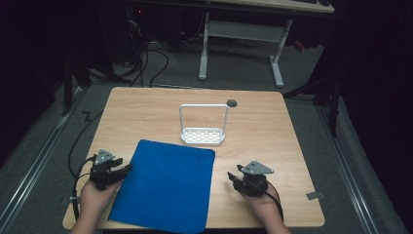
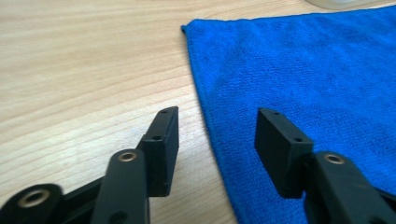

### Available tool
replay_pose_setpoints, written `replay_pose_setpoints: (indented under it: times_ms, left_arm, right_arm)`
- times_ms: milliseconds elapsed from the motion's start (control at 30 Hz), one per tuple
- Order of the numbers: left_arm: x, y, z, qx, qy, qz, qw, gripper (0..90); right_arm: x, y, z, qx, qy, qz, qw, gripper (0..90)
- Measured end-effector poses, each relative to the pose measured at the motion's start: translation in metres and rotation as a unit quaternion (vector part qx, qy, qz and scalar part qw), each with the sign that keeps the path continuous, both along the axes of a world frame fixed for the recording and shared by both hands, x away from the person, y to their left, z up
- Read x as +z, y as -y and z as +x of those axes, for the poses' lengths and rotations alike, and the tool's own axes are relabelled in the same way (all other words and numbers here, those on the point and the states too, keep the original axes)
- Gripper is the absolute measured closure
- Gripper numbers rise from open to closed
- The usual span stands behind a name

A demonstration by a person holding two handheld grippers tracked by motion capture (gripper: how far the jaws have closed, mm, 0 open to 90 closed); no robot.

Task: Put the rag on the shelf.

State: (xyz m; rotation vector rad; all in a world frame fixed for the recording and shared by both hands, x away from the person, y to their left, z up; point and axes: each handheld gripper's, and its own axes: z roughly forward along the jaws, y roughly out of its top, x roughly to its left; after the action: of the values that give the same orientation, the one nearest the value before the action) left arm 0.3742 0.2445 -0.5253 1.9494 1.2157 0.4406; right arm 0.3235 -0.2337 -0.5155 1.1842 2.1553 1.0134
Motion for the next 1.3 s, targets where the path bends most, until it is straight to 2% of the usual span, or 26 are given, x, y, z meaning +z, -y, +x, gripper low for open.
replay_pose_setpoints:
  times_ms: [33, 133, 167, 267, 300, 400, 500, 567, 633, 733, 767, 833, 867, 933, 967, 1033, 1133, 1200, 1300]
  left_arm:
    - [0.001, 0.002, 0.000, -0.004, 0.003, -0.001, 1.0000, 51.6]
    - [0.002, 0.005, -0.001, -0.009, 0.009, 0.010, 0.9999, 53.6]
    - [0.003, 0.004, -0.001, -0.009, 0.009, 0.005, 0.9999, 53.6]
    - [0.003, 0.004, -0.001, -0.007, 0.013, 0.001, 0.9999, 53.1]
    - [0.003, 0.003, 0.000, -0.005, 0.013, 0.002, 0.9999, 53.1]
    - [0.002, 0.002, 0.000, -0.007, 0.009, 0.006, 0.9999, 55.8]
    - [0.003, 0.002, -0.003, -0.014, 0.006, -0.002, 0.9999, 61.7]
    - [0.005, 0.002, -0.003, -0.016, -0.005, -0.002, 0.9999, 67.0]
    - [0.006, 0.000, -0.005, -0.024, -0.006, -0.016, 0.9995, 71.4]
    - [0.006, 0.000, -0.008, -0.036, -0.011, -0.023, 0.9990, 76.7]
    - [0.006, 0.001, -0.010, -0.044, -0.015, -0.021, 0.9987, 76.7]
    - [0.005, 0.004, -0.012, -0.057, -0.019, -0.011, 0.9981, 79.7]
    - [0.005, 0.008, -0.014, -0.069, -0.021, -0.001, 0.9974, 83.6]
    - [0.004, 0.009, -0.015, -0.074, -0.023, 0.001, 0.9970, 87.0]
    - [0.003, 0.013, -0.017, -0.082, -0.028, 0.011, 0.9962, 88.6]
    - [0.003, 0.015, -0.017, -0.085, -0.027, 0.016, 0.9959, 90.0]
    - [-0.001, 0.022, -0.020, -0.096, -0.031, 0.048, 0.9937, 90.0]
    - [-0.001, 0.023, -0.021, -0.096, -0.030, 0.050, 0.9937, 90.0]
    - [-0.001, 0.022, -0.021, -0.097, -0.032, 0.044, 0.9938, 90.0]
  right_arm:
    - [-0.001, 0.004, 0.005, -0.012, 0.002, 0.012, 0.9999, 50.9]
    - [-0.002, 0.003, 0.007, -0.014, -0.004, 0.014, 0.9998, 50.7]
    - [-0.003, 0.001, 0.006, -0.001, -0.003, 0.009, 1.0000, 50.7]
    - [-0.002, 0.002, 0.004, 0.003, -0.001, 0.008, 1.0000, 52.2]
    - [0.000, 0.004, 0.005, -0.002, -0.001, 0.021, 0.9998, 54.0]
    - [0.004, 0.004, 0.006, -0.006, 0.005, 0.032, 0.9995, 58.0]
    - [0.006, -0.002, 0.005, 0.008, 0.005, 0.034, 0.9994, 62.7]
    - [0.005, -0.010, 0.005, 0.023, -0.004, 0.036, 0.9991, 66.2]
    - [0.006, -0.019, 0.004, 0.036, -0.003, 0.040, 0.9985, 70.3]
    - [0.009, -0.033, 0.003, 0.066, -0.001, 0.035, 0.9972, 81.7]
    - [0.009, -0.033, 0.003, 0.066, -0.001, 0.035, 0.9972, 81.7]
    - [0.009, -0.040, 0.002, 0.083, -0.006, 0.035, 0.9960, 90.0]
    - [0.008, -0.048, 0.002, 0.101, -0.014, 0.034, 0.9942, 90.0]
    - [0.007, -0.052, 0.002, 0.107, -0.019, 0.033, 0.9935, 90.0]
    - [0.004, -0.060, 0.002, 0.121, -0.029, 0.024, 0.9919, 90.0]
    - [0.002, -0.065, 0.001, 0.128, -0.033, 0.019, 0.9911, 90.0]
    - [-0.004, -0.079, -0.001, 0.149, -0.047, -0.005, 0.9877, 90.0]
    - [-0.007, -0.083, -0.001, 0.156, -0.051, -0.019, 0.9863, 90.0]
    - [-0.010, -0.085, -0.001, 0.158, -0.056, -0.026, 0.9855, 90.0]
